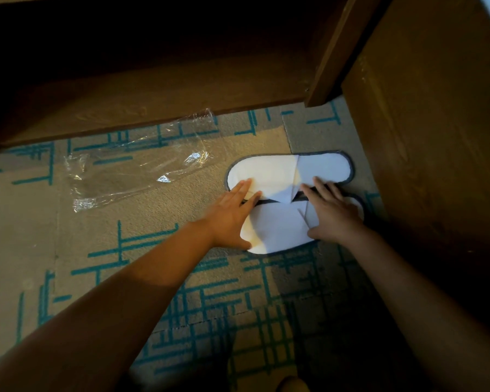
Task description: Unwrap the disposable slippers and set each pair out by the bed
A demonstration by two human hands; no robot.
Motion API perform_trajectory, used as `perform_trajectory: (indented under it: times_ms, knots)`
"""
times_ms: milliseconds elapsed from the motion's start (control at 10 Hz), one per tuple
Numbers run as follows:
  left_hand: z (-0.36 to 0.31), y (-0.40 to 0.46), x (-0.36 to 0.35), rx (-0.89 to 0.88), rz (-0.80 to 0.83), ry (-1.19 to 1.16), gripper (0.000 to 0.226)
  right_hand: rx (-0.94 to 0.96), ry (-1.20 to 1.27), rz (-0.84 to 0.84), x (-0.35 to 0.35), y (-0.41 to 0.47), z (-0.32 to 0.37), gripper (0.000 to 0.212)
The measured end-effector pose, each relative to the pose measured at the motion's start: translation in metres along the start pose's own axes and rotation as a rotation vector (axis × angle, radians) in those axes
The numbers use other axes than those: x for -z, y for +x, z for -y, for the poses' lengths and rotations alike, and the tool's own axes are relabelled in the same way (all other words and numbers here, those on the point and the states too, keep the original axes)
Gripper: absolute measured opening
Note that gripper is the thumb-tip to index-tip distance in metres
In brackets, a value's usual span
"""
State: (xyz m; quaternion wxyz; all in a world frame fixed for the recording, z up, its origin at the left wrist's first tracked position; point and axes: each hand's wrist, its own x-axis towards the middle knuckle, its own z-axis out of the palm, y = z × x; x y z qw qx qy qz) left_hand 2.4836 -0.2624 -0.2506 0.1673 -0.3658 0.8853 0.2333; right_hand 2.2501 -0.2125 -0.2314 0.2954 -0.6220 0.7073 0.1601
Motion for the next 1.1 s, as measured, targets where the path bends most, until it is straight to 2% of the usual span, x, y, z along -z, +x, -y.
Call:
perform_trajectory:
  times_ms: [500, 800, 900, 1000, 1100]
  knots:
    - [-0.001, 0.002, 0.0, 0.007, -0.009, 0.005, 0.112, 0.01, -0.007, 0.0, 0.001, 0.0, -0.004, 0.101]
    - [0.002, 0.003, -0.004, 0.017, -0.014, 0.012, 0.111, 0.005, -0.026, -0.036, -0.004, -0.002, -0.004, 0.094]
    - [0.003, 0.003, -0.005, 0.022, -0.025, -0.035, 0.104, -0.01, -0.035, -0.072, -0.004, -0.002, 0.001, 0.089]
    - [0.002, -0.007, 0.002, 0.029, -0.052, -0.11, 0.093, -0.045, 0.056, -0.135, 0.0, -0.01, 0.009, 0.08]
    - [-0.001, -0.028, 0.017, 0.064, -0.114, -0.198, 0.08, -0.036, 0.106, -0.199, 0.01, -0.022, 0.023, 0.058]
